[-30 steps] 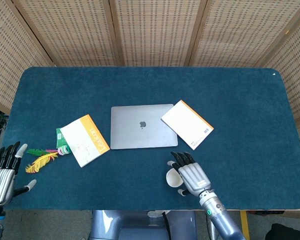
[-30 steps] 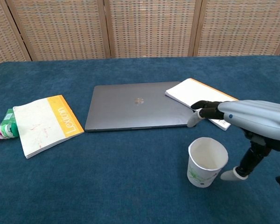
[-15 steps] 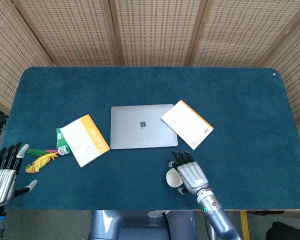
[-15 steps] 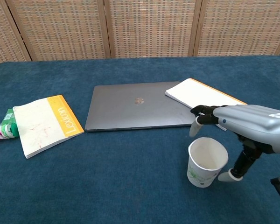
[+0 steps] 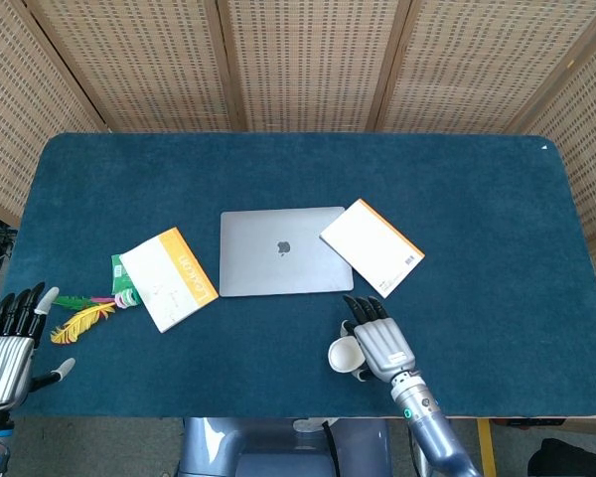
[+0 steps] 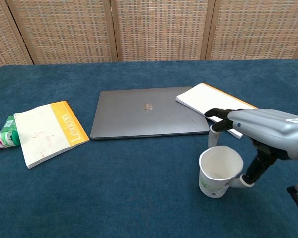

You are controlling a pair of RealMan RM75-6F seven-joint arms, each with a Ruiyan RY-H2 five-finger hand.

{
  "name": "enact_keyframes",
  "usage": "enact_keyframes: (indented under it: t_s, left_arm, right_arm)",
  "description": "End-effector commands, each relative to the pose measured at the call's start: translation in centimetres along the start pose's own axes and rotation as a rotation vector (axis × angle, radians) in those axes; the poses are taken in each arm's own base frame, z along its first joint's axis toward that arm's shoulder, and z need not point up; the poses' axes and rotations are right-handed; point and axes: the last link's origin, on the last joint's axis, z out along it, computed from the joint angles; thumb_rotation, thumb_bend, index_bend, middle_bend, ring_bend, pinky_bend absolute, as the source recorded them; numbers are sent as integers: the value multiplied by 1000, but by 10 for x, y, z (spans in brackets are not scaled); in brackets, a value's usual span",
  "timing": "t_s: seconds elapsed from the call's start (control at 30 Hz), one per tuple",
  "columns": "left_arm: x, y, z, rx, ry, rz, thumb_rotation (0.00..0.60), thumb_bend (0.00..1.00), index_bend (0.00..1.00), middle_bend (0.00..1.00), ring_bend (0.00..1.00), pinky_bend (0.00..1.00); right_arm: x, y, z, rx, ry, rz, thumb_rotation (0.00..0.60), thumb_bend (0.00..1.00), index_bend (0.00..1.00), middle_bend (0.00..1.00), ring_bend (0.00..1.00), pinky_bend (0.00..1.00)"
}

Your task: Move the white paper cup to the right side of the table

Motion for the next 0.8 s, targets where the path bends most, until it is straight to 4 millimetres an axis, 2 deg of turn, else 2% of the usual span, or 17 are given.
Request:
enact_keyframes:
  t_s: [0.03,0.2,0.37,0.43,0.47,0.8]
  left_arm:
    - [0,0,0,1,0,-1,600,136,0,0,0,0]
    - [0,0,0,0,-1,0,600,136,0,0,0,0]
    - [0,0,0,1,0,0,600,136,0,0,0,0]
    - [0,0,0,1,0,0,600,136,0,0,0,0]
    - [-2,1,0,-3,-4,4,600,136,0,0,0,0]
    - [-5,4,0,-7,-12,15,600,137,0,0,0,0]
  right_arm:
    - [1,1,0,-1,3,0,600,291,431,0,0,0]
    - [6,0,1,-3,20,40,600,292,432,0,0,0]
    - [20,5,7,-12,80,141,600,291,432,0,0,0]
    - [28,11,12,-28,117,203,600,292,432,0,0,0]
    - [38,23,19,-70,163,286,600,292,432,0,0,0]
    - [49,61,41,-149,192,386,600,292,435,0,0,0]
